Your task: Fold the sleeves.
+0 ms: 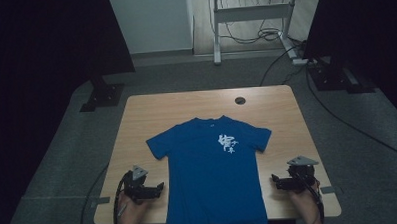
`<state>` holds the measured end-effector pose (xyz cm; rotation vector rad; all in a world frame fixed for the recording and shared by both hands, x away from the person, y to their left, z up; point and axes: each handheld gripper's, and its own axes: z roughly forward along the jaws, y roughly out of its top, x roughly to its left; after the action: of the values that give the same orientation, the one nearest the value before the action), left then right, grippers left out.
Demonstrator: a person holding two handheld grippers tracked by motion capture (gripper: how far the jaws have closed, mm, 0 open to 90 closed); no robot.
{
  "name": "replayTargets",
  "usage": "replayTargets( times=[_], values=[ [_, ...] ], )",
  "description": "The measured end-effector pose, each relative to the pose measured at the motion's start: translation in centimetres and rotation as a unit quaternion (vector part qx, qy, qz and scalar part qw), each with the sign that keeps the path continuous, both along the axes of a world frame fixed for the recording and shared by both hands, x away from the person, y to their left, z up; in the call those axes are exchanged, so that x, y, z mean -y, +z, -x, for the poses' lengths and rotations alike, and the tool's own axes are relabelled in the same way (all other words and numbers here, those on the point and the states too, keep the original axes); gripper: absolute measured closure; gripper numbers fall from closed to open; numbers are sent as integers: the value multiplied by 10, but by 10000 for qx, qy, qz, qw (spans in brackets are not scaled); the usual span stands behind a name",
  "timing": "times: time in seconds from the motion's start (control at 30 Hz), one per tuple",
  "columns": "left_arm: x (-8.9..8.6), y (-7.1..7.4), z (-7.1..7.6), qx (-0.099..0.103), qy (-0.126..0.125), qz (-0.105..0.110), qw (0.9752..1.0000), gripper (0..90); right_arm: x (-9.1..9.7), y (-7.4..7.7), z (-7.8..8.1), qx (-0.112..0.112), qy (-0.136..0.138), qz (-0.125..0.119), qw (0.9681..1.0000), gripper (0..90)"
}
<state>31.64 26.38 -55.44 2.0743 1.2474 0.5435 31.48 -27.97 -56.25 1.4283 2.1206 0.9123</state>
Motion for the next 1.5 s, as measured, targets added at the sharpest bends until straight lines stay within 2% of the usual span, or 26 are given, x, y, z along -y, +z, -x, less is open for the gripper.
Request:
replayTargets(
  times=[0.07,0.73,0.93,1.13,1.3,1.5],
  values=[
    [0,0,0,0,-1,0,10000,1,-1,0,0,-18,97,8,10000,0],
    [-1,0,1,7,-57,4,10000,7,-1,0,0,-18,98,6,10000,0],
    [-1,0,1,27,-144,18,9999,28,-1,0,0,-18,99,5,9999,0],
    [-1,3,-1,17,-180,-22,9998,46,-1,0,0,-18,99,5,9999,0],
    [-5,10,-5,93,-134,114,9998,45,-1,0,0,-19,98,4,10000,0],
    [-6,15,-12,101,-140,130,9998,45,-1,0,0,-18,99,5,9999,0]
  ],
)
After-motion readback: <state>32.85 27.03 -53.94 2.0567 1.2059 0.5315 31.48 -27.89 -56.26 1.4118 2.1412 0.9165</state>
